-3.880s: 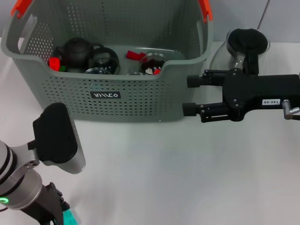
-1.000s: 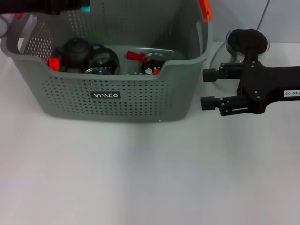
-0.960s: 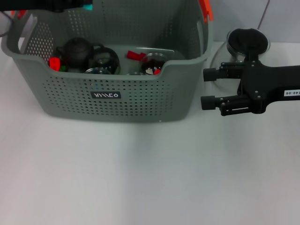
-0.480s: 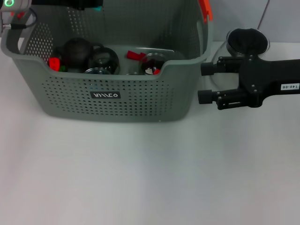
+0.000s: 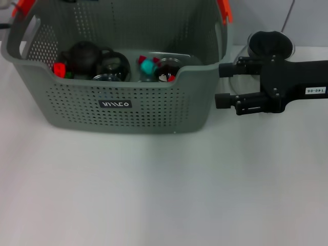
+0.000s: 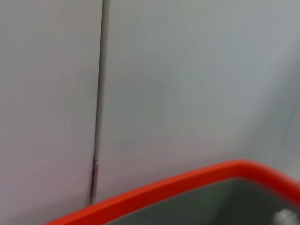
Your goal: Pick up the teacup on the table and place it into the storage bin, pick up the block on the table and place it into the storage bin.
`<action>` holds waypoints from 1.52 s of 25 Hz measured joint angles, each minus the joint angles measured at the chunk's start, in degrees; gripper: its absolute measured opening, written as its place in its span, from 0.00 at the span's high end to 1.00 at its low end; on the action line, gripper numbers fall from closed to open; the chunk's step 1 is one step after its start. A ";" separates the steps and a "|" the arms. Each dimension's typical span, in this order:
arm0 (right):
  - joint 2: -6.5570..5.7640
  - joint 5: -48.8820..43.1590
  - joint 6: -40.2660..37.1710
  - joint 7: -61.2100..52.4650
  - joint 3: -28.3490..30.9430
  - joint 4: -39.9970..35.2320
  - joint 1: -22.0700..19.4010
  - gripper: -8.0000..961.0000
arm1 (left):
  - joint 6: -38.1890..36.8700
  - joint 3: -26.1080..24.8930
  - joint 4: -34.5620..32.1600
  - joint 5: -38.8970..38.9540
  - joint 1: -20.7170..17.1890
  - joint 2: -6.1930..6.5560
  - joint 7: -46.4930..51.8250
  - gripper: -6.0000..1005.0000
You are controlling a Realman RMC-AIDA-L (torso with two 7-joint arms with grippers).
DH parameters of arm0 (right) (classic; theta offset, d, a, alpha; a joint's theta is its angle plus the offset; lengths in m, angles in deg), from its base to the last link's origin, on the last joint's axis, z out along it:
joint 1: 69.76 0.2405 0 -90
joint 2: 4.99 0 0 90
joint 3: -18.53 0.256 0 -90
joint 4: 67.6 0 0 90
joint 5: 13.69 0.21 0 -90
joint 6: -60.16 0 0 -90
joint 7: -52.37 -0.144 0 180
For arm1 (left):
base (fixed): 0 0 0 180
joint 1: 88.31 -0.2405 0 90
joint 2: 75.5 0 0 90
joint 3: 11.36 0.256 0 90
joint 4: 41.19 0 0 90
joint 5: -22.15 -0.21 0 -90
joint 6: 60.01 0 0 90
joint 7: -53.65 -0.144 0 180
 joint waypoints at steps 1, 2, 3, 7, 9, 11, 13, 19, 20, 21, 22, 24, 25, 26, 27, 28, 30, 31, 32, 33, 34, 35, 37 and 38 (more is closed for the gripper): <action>0.03 0.02 -0.01 0.04 0.06 0.00 0.03 0.11 | -2.42 -0.78 2.35 2.13 -1.60 -0.51 -0.71 0.22; 0.03 0.03 0.00 0.07 0.17 0.00 0.08 0.11 | -5.15 -1.64 4.82 4.67 -3.29 -0.96 -1.80 0.19; 0.03 0.06 -0.07 0.09 0.37 0.00 0.10 0.11 | -8.31 -2.10 6.95 7.75 -5.05 -1.31 -3.23 0.16; -0.05 0.15 -0.43 0.11 0.62 0.00 0.26 0.11 | -25.09 -2.73 13.71 18.92 -12.83 -1.96 -10.35 0.05; -0.05 0.15 -0.48 0.15 0.35 0.00 0.45 0.11 | -27.73 -2.80 13.96 19.68 -13.81 -2.00 -11.39 0.05; 0.12 0.04 -0.50 0.30 -0.21 0.00 0.97 0.11 | -31.12 -3.45 13.21 20.00 -14.67 -2.04 -12.50 0.05; 0.30 -0.11 -0.54 0.39 -1.27 0.00 1.55 0.11 | -36.60 -5.37 9.64 20.04 -15.43 -1.80 -15.32 0.05; 0.90 -0.34 -0.60 1.53 -6.43 0.15 3.66 0.11 | -40.49 -6.78 1.17 19.48 -17.08 0.06 -19.93 0.05; 1.07 -0.42 -0.58 1.79 -7.43 0.31 4.11 0.11 | -40.92 -6.67 -0.61 19.48 -17.51 0.59 -20.48 0.05; 1.22 -0.48 -0.54 1.88 -8.37 0.40 4.47 0.11 | -41.23 -6.61 -2.12 19.48 -17.89 0.97 -20.84 0.05; 1.36 -0.50 -0.41 1.92 -9.30 0.43 4.77 0.11 | -41.41 -6.61 -3.14 19.48 -18.19 1.24 -21.08 0.05; 1.74 -0.53 0.08 2.01 -11.37 0.48 5.34 0.11 | -41.59 -6.59 -4.92 19.29 -19.20 1.48 -21.79 0.05; 1.95 -0.56 0.34 2.12 -12.31 0.50 5.55 0.11 | -41.62 -6.55 -5.26 19.15 -19.56 1.46 -22.05 0.05; 2.10 -0.57 0.79 2.23 -13.09 0.52 5.69 0.11 | -41.48 -6.51 -5.70 18.03 -20.47 1.20 -22.98 0.05; 2.27 -0.60 1.45 2.30 -14.24 0.58 5.82 0.11 | -41.31 -6.50 -5.93 17.15 -20.73 1.09 -23.39 0.05; 2.40 -0.60 2.19 2.32 -15.31 0.67 5.95 0.11 | -41.31 -6.50 -5.93 17.15 -20.73 1.09 -23.39 0.05; 2.63 -0.62 4.06 2.16 -17.53 1.24 6.23 0.11 | -40.93 -6.50 -6.94 14.99 -20.86 1.02 -24.19 0.05; 2.75 -0.62 4.89 2.04 -18.71 1.71 6.42 0.11 | -40.85 -6.49 -7.61 13.90 -20.78 1.01 -24.57 0.05; 2.82 -0.62 5.81 1.96 -19.67 2.37 6.69 0.11 | -40.74 -6.48 -8.21 12.98 -20.65 1.01 -24.92 0.05; 2.89 -0.62 6.54 1.92 -20.50 3.04 6.96 0.11 | -40.50 -6.48 -8.93 11.89 -20.44 1.01 -25.31 0.05; 2.95 -0.63 7.14 1.91 -21.15 3.65 7.22 0.11 | -40.25 -6.48 -9.36 11.25 -20.31 1.00 -25.46 0.05; 3.09 -0.76 7.80 1.91 -21.73 4.28 7.46 0.11 | -39.88 -6.48 -9.97 10.35 -20.09 0.98 -25.64 0.05; 3.41 -1.34 8.63 1.90 -22.43 5.20 7.80 0.11 | -39.46 -6.48 -10.70 9.01 -19.77 0.95 -25.65 0.05; 3.63 -1.70 8.90 1.90 -22.58 5.44 7.88 0.11 | -39.40 -6.48 -10.93 8.50 -19.66 0.95 -25.66 0.05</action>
